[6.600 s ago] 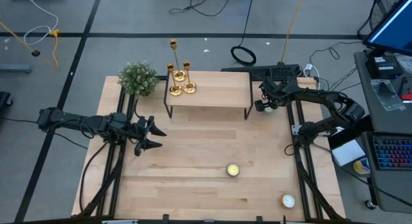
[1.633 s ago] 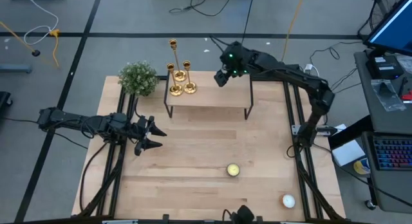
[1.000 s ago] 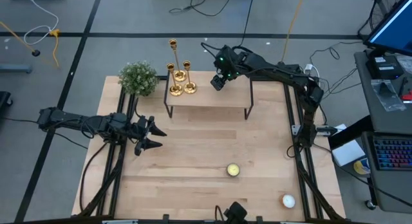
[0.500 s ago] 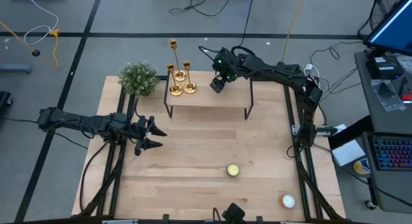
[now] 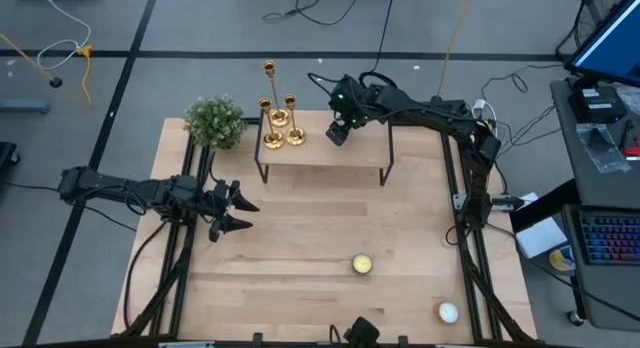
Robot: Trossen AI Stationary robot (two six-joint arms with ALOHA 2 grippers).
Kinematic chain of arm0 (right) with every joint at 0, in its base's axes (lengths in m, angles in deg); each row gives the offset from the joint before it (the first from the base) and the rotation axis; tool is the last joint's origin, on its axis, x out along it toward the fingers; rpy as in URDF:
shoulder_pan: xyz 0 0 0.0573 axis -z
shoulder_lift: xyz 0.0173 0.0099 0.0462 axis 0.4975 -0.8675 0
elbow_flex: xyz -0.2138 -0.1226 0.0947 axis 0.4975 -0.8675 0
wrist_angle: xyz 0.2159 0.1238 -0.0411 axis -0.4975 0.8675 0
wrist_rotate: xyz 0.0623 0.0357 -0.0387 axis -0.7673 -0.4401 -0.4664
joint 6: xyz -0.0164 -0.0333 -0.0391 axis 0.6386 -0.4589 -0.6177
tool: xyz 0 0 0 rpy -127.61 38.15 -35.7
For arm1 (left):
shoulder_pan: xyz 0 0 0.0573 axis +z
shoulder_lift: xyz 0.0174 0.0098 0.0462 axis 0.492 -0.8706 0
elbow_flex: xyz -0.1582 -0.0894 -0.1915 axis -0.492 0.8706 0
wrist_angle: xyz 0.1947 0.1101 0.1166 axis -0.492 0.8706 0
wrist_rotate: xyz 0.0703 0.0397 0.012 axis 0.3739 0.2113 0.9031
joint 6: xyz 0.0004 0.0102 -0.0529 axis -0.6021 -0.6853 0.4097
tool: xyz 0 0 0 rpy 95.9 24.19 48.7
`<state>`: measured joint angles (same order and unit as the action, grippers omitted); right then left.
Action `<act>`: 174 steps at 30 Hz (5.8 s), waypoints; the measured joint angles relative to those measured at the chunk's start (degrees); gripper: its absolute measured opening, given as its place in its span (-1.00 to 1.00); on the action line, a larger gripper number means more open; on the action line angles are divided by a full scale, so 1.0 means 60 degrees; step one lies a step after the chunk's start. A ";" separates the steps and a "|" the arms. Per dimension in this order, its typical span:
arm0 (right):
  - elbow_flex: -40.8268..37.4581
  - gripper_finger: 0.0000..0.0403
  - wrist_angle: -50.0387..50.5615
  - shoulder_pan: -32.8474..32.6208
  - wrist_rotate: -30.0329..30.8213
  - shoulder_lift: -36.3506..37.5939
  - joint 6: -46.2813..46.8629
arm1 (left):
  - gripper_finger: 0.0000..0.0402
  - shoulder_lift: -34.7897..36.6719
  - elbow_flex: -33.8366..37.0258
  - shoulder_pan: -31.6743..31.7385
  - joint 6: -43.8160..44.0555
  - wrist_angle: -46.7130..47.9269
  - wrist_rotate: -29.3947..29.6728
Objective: Pick & Place candle stick holders
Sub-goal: Put the blue scented candle on the shelf, then put the red scented candle on the shelf
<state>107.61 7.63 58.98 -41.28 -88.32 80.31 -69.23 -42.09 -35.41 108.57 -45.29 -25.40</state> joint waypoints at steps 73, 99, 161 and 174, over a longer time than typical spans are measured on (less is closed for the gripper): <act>-0.0011 0.69 0.5327 -0.2140 0.0986 0.4257 0.1479 | 0.26 -0.0018 0.0000 0.0001 0.0197 -0.0022 0.0076; -0.4051 0.69 0.6714 -0.5688 -0.0641 0.6280 0.7301 | 0.26 -0.0018 0.0000 0.0003 0.0076 0.0006 0.0076; -0.9398 0.69 -0.5259 -0.6504 -0.3194 0.4288 0.3404 | 0.26 -0.0021 0.0000 0.0004 0.0623 -0.0011 0.0076; -0.9398 0.69 -0.6427 -0.6940 -0.3023 0.4288 0.2069 | 0.26 -0.0021 0.0000 0.0002 0.0907 -0.0015 0.0076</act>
<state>51.22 -30.92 17.34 -59.42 -62.59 92.73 -69.36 -42.09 -35.40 114.01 -45.38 -24.94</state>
